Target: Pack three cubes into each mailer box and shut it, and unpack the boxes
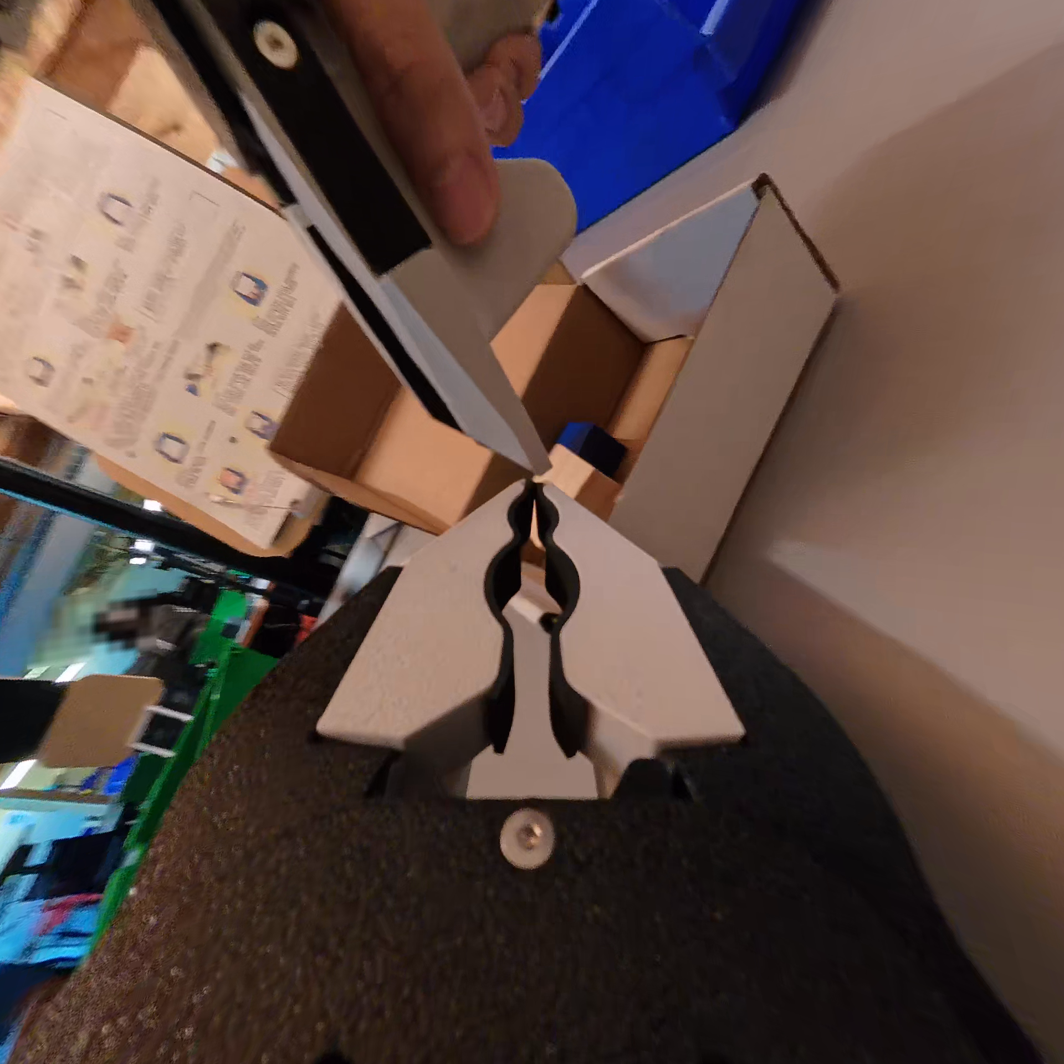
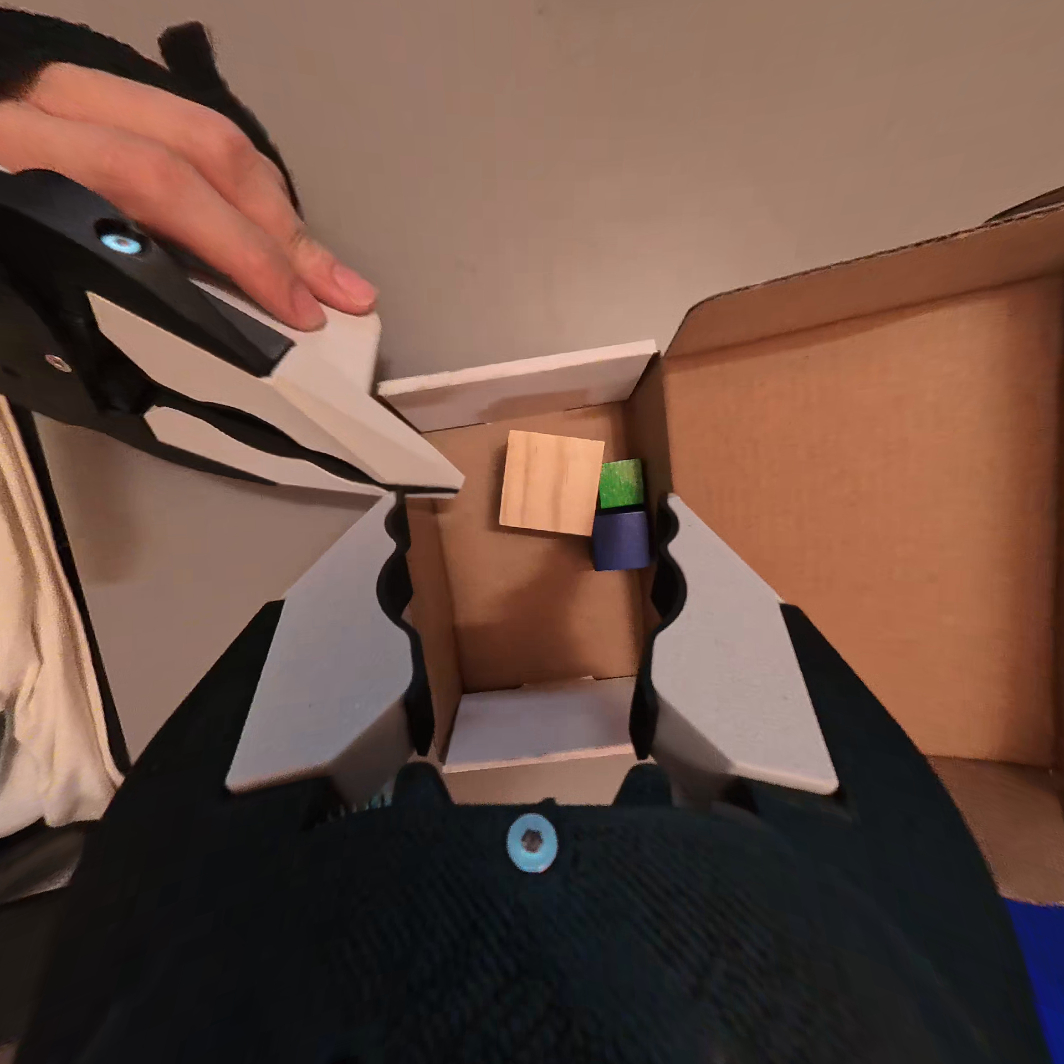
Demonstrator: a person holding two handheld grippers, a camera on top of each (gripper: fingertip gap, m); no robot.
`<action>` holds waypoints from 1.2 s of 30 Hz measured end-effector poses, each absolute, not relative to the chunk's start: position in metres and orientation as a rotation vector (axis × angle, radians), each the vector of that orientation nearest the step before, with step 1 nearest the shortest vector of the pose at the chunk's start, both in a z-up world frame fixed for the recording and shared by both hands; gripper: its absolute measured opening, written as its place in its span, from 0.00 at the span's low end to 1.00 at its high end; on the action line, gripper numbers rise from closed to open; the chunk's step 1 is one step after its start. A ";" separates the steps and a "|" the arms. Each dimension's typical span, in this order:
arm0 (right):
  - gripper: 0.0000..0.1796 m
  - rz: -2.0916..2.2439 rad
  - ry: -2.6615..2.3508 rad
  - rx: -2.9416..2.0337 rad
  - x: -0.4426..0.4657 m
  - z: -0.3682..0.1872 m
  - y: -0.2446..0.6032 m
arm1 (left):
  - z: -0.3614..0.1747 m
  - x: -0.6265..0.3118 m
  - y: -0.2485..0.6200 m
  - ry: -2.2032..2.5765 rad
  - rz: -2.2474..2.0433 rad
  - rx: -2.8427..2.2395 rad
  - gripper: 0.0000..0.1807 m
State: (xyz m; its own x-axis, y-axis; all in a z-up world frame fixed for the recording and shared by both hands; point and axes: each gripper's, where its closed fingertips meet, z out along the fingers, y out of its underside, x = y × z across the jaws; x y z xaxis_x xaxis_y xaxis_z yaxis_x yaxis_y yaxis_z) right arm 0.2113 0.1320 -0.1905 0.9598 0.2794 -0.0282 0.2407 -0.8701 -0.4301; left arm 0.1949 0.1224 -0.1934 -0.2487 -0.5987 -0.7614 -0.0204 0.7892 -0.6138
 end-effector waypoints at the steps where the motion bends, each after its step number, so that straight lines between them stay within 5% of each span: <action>1: 0.42 0.096 -0.355 -2.672 0.217 -0.189 0.131 | -0.188 0.194 0.124 1.724 -0.566 -0.458 0.00; 9: 0.40 0.042 -0.293 -2.691 0.228 -0.199 0.126 | -0.189 0.185 0.121 1.865 -0.730 -0.444 0.00; 17: 0.39 0.025 -0.347 -2.674 0.214 -0.219 0.136 | -0.213 0.182 0.136 2.058 -1.162 -0.964 0.00; 29: 0.24 -0.021 -0.255 -2.725 0.214 -0.234 0.140 | -0.212 0.182 0.134 2.051 -1.237 -0.974 0.00; 36: 0.24 0.056 -0.274 -2.591 0.198 -0.162 0.101 | -0.212 0.183 0.135 2.047 -1.224 -0.972 0.00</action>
